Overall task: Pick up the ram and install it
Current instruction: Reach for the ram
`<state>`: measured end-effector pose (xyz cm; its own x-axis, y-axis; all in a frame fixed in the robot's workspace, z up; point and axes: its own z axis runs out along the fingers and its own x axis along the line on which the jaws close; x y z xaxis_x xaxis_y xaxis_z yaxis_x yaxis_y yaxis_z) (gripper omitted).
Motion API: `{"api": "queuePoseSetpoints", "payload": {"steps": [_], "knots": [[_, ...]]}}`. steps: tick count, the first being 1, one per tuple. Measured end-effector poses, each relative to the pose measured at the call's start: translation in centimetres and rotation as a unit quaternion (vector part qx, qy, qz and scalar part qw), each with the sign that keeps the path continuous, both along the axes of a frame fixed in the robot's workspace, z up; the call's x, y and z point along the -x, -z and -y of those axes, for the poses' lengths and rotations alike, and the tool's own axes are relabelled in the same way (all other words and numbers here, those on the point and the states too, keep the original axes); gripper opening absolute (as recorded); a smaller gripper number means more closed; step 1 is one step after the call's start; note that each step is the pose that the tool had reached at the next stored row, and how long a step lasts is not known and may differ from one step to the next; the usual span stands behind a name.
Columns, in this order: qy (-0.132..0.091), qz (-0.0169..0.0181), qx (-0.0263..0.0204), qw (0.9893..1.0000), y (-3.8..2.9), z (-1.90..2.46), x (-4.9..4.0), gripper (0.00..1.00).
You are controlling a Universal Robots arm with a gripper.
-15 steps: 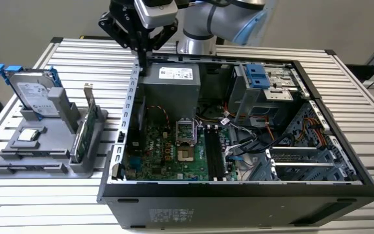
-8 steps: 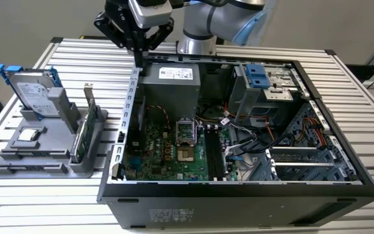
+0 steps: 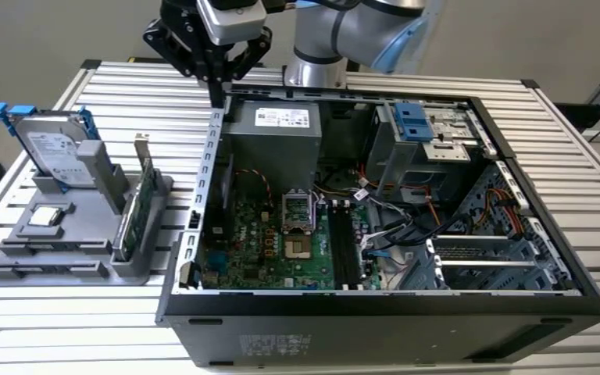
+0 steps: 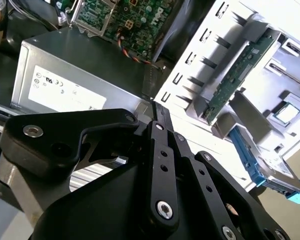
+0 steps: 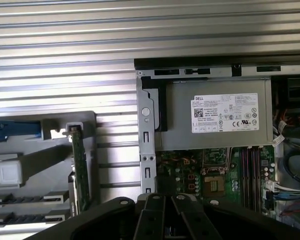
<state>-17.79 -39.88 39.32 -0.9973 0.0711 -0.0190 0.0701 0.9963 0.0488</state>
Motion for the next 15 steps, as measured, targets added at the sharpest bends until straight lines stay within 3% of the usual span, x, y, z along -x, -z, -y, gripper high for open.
{"api": "queuePoseSetpoints", "payload": {"steps": [15], "knots": [[0.000,-0.0001,0.0000,1.0000,0.00,0.00,1.07,0.00]]}}
